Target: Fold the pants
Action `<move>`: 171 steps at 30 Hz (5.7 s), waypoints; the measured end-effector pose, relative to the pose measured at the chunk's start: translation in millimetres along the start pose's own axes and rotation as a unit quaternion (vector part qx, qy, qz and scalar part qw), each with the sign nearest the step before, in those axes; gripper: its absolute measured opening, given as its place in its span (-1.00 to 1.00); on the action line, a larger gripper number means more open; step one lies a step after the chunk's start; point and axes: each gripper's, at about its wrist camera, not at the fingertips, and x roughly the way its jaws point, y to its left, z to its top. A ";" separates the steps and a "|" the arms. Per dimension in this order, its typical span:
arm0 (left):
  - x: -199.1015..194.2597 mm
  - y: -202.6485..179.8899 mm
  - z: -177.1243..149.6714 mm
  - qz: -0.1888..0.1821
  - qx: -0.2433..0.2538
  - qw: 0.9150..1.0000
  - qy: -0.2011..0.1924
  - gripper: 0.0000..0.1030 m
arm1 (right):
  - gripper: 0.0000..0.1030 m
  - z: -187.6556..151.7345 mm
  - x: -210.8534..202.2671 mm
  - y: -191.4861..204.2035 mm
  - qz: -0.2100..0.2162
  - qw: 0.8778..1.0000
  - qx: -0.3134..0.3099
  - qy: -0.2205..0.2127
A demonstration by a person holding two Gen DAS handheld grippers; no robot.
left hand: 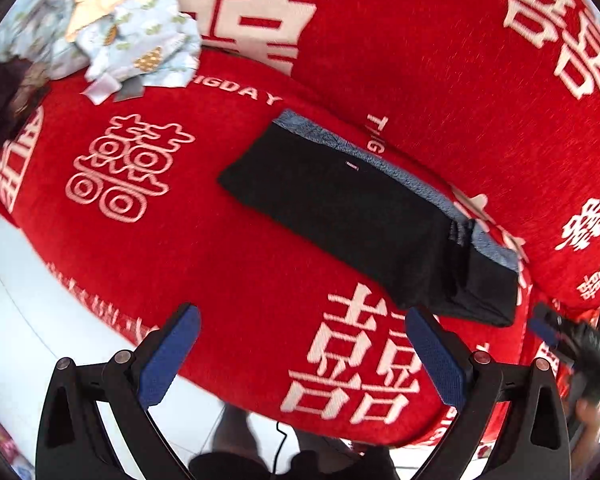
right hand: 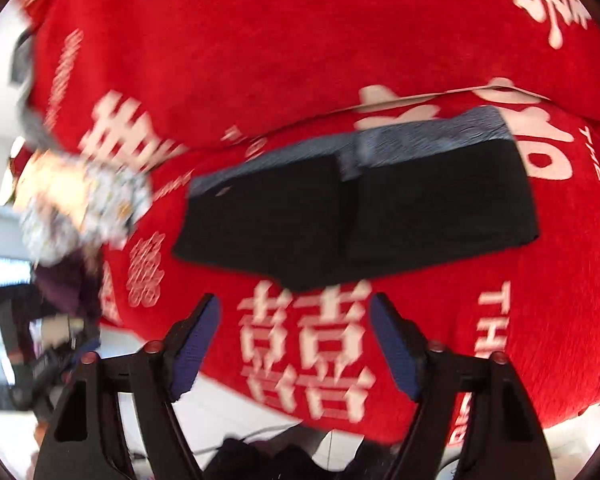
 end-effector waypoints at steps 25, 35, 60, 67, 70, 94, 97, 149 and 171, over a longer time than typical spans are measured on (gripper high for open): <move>159.8 -31.9 60.0 0.055 0.131 0.989 0.047 0.99 | -0.79 37.9 137.0 -24.6 -0.182 0.982 -0.053 0.004; 162.7 -32.1 55.5 0.073 0.131 0.987 0.051 0.99 | -0.59 34.7 97.6 -10.0 -0.116 0.990 -0.085 -0.013; 164.9 13.5 60.7 0.052 0.111 0.990 0.065 0.99 | -0.34 -4.7 163.5 86.1 -0.069 0.986 -0.144 0.055; 147.1 46.2 78.3 -0.015 0.074 0.996 0.041 0.99 | -0.09 4.1 177.6 80.7 -0.073 0.988 -0.125 0.060; 146.4 64.2 85.1 -0.039 0.053 0.997 0.045 0.99 | -0.01 1.7 195.7 63.6 -0.049 0.991 -0.081 0.090; 186.3 56.8 99.8 -0.101 -0.028 0.994 0.021 0.54 | 0.19 -0.9 193.5 65.0 -0.035 0.992 -0.094 0.070; 190.3 60.2 96.9 -0.060 -0.015 0.998 0.016 0.10 | 0.20 13.1 180.7 71.1 -0.022 0.994 -0.082 0.074; 167.0 -415.4 -146.9 0.009 0.499 0.862 -0.092 -0.09 | -0.67 88.4 58.4 -243.7 0.196 0.973 0.088 0.086; 122.0 -252.0 -0.7 0.011 0.251 0.968 -0.019 0.49 | -0.78 90.8 20.0 -163.7 0.082 0.995 -0.006 0.058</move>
